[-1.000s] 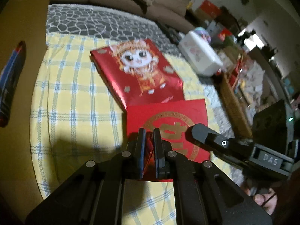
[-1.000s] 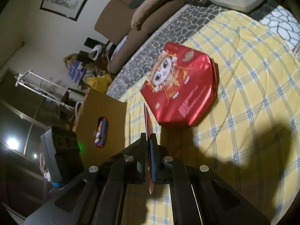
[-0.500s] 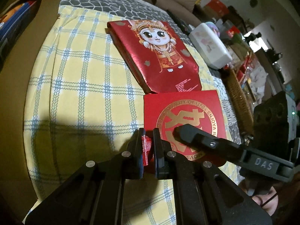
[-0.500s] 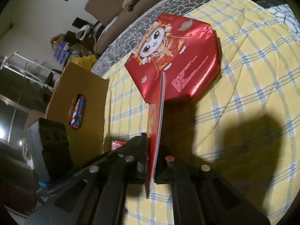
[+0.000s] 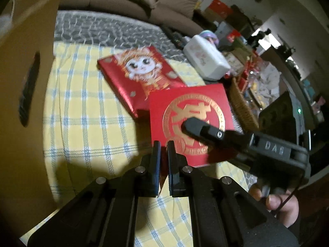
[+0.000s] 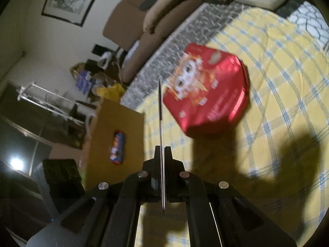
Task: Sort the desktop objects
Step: 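Lift the red envelope with the right gripper and carry it toward the box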
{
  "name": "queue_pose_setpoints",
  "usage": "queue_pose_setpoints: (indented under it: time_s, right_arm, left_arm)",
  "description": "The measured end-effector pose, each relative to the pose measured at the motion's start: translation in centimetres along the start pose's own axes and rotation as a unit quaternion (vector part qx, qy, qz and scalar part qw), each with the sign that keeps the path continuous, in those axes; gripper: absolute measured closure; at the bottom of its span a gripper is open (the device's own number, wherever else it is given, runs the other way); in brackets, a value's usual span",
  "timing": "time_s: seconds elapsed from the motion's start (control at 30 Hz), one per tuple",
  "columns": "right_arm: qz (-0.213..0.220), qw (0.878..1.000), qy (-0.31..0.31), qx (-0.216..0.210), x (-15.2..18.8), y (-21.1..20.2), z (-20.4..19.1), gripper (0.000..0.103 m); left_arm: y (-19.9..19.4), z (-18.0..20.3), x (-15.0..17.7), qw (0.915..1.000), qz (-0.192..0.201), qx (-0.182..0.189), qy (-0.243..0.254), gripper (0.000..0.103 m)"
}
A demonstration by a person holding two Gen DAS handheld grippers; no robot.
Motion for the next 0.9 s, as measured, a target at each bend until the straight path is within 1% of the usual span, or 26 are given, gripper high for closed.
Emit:
queue_pose_setpoints:
  time_s: [0.07, 0.17, 0.4, 0.57, 0.67, 0.77, 0.9]
  right_arm:
    - [0.010, 1.000, -0.004, -0.008, -0.3, -0.6, -1.1, 0.101]
    - [0.027, 0.999, -0.014, -0.016, -0.5, -1.7, -2.7, 0.101]
    - [0.045, 0.998, -0.025, -0.039, -0.9, -3.2, -5.2, 0.101]
    - [0.054, 0.996, -0.034, -0.059, -0.9, -3.2, -7.5, 0.101]
    - [0.054, 0.995, -0.040, -0.076, -0.6, -2.6, -9.3, 0.101]
    - [0.048, 0.993, -0.053, -0.092, -0.1, -1.6, -11.3, 0.101]
    - [0.034, 0.991, -0.075, -0.106, 0.9, 0.0, -13.9, 0.101]
  left_arm:
    - [-1.2, 0.5, -0.4, 0.9999, 0.008, 0.008, 0.004, 0.097]
    - [-2.4, 1.1, -0.9, 0.9998, 0.016, 0.006, 0.013, 0.098]
    - [-5.6, 1.2, -1.5, 0.9992, 0.036, 0.012, 0.012, 0.098]
    - [-9.7, 0.8, -2.7, 0.9974, 0.070, 0.016, 0.012, 0.098]
    - [-12.5, -0.2, -3.6, 0.9956, 0.092, 0.009, 0.011, 0.098]
    - [-15.1, -2.3, -4.4, 0.9932, 0.116, -0.010, 0.003, 0.098]
    - [-16.1, -5.5, -4.7, 0.9920, 0.122, -0.027, -0.017, 0.098]
Point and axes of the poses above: each gripper's, at about its wrist camera, not at the fingertips, and y roughly the way its jaws point, z to its right, x to its underside, the point moved 2 cm from there along y, roughly the way its jaws point, and after that the axes turned 4 degrees about z, right-handed, at the moved point
